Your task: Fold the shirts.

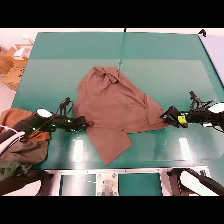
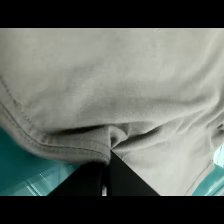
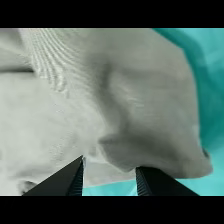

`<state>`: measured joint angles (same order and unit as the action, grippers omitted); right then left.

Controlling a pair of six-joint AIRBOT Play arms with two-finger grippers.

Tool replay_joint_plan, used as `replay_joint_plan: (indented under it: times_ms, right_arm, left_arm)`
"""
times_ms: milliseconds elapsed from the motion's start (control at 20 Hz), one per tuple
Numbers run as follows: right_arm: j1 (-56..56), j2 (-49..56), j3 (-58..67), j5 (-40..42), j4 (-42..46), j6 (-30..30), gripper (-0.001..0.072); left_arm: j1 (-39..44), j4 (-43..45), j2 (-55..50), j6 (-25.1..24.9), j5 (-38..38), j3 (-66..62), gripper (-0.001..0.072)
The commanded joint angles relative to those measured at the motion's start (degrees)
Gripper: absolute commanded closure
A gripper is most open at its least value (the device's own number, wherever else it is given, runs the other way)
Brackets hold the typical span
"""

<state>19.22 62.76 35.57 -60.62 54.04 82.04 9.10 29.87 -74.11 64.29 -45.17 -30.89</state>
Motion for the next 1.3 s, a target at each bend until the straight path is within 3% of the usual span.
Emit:
replay_joint_plan:
  times_ms: [0,50,100,150,250,300,450,550,750,950,1050,1250]
  right_arm:
    - [-2.34,1.09,-0.24,3.37,0.13,0.94,0.0365]
    - [-3.78,1.77,-0.24,4.92,-1.57,0.92,0.0377]
    - [-5.38,2.56,-0.24,6.36,-3.96,0.87,0.0463]
    - [-7.08,3.34,-0.24,7.61,-6.34,0.28,0.0486]
    - [-10.64,4.31,-0.24,9.07,-10.1,-1.18,0.0671]
    - [-11.52,4.17,0.35,8.63,-11.02,-1.77,0.0699]
    - [-7.98,0.92,9.25,1.38,-11.1,-1.88,0.07]
    - [-1.6,-3.56,20.31,-2.43,-13.29,-1.38,0.07]
    - [13.14,-12.5,44.04,-3.32,-21.57,0.22,0.07]
    - [23.56,-18.71,62.64,-1.81,-23.19,2.99,0.0701]
    - [26.95,-21.14,68.72,0.24,-22.97,3.19,0.0701]
    - [27.8,-24.44,74.1,2.49,-16.52,4.98,0.0701]
  left_arm:
    - [-1.29,0.13,0.09,-0.35,-1.86,-0.59,0.0686]
    - [-1.29,0.15,0.09,-0.39,-1.97,-0.59,0.0686]
    - [-1.29,0.15,0.09,-0.55,-1.99,-0.59,0.0687]
    - [-1.29,0.13,0.09,-0.85,-1.99,-0.59,0.0686]
    - [-1.29,0.07,0.11,-1.46,-2.36,-0.74,0.0687]
    - [-1.31,0.15,0.17,-1.53,-3.3,-1.53,0.0687]
    - [-1.36,1.73,4.09,-1.11,-10.16,-11.52,0.0688]
    - [-1.36,8.81,9.73,3.89,-13.57,-24.87,0.0688]
    - [-1.36,29.42,17.31,13.35,-16.0,-62.82,0.0688]
    - [-1.36,38.82,17.38,15.45,-16.37,-96.19,0.0688]
    - [-1.36,40.74,17.86,15.82,-15.28,-102.73,0.0688]
    - [-1.36,43.95,19.34,15.52,-15.39,-101.09,0.0687]
